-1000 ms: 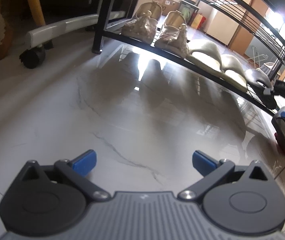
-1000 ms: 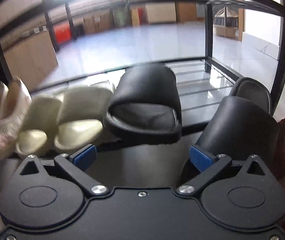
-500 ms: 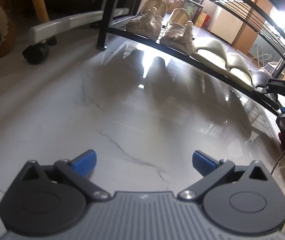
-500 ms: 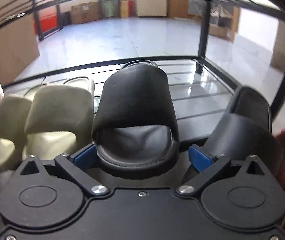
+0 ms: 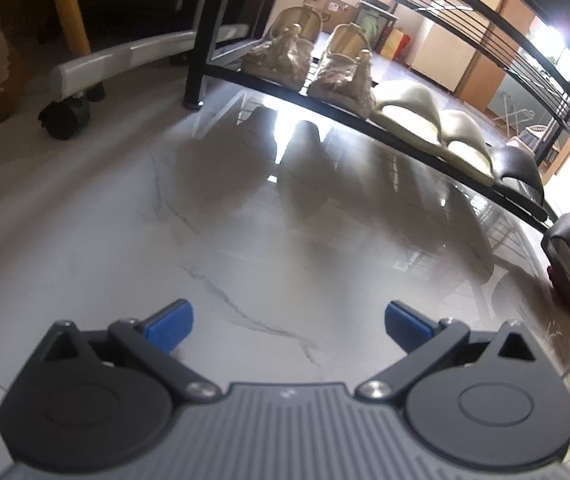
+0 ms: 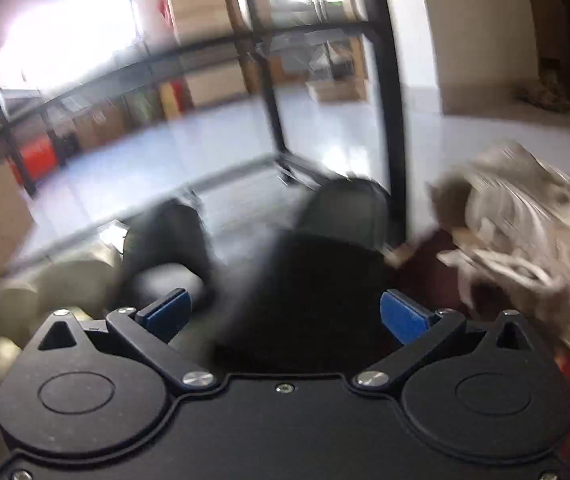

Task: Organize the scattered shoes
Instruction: 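Push the black slides into line on the shelf with the right tool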

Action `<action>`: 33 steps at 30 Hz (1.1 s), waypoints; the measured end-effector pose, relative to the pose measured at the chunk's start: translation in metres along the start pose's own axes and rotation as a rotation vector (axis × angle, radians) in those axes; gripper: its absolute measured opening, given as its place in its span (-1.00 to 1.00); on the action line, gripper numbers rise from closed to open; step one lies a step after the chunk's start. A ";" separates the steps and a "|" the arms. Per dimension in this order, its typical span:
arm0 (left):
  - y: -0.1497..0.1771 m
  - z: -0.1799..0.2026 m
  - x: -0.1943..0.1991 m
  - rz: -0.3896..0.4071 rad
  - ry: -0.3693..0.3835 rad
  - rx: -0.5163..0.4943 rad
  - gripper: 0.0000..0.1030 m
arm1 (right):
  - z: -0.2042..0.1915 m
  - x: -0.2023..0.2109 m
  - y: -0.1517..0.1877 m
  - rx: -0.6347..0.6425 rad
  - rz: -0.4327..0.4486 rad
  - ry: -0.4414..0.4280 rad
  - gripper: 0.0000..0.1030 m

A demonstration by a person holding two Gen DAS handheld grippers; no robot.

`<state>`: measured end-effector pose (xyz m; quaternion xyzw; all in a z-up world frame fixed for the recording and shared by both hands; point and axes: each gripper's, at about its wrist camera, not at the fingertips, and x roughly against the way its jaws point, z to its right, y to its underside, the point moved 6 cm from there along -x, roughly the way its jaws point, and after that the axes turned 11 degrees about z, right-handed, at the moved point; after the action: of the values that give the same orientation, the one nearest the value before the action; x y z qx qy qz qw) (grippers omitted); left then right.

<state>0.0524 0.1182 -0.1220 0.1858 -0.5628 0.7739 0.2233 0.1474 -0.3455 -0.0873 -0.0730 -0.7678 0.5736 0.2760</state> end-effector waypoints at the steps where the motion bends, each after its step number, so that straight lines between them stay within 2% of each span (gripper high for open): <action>1: 0.001 0.000 0.000 -0.001 -0.002 -0.004 0.99 | 0.000 0.000 0.002 0.041 0.013 -0.001 1.00; 5: 0.003 -0.002 -0.002 -0.010 -0.019 -0.010 0.99 | -0.004 -0.009 0.005 0.026 0.024 -0.018 1.00; 9: 0.005 -0.002 -0.005 -0.023 -0.026 -0.015 0.99 | -0.007 -0.024 0.010 -0.085 0.002 0.025 1.00; 14: 0.006 -0.002 -0.005 -0.021 -0.023 -0.022 0.99 | -0.020 -0.032 0.022 -0.071 -0.023 0.072 1.00; 16: 0.006 -0.002 -0.005 -0.022 -0.022 -0.018 0.99 | -0.025 -0.024 0.025 -0.051 -0.049 0.096 1.00; 20: 0.004 -0.003 -0.005 -0.023 -0.016 0.007 0.99 | -0.023 0.016 0.031 -0.200 -0.024 0.022 1.00; 26: 0.005 0.002 -0.002 -0.018 0.007 -0.010 0.99 | -0.027 0.022 0.070 -0.191 -0.093 0.014 1.00; 29: 0.004 -0.001 -0.002 -0.010 -0.011 -0.013 0.99 | -0.029 0.010 0.071 -0.189 -0.070 0.047 1.00; 33: 0.004 -0.004 -0.004 -0.020 -0.019 0.005 0.99 | -0.029 -0.013 0.072 -0.191 -0.113 0.089 1.00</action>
<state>0.0530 0.1202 -0.1284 0.1992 -0.5609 0.7714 0.2252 0.1579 -0.3029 -0.1527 -0.0810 -0.8088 0.4775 0.3335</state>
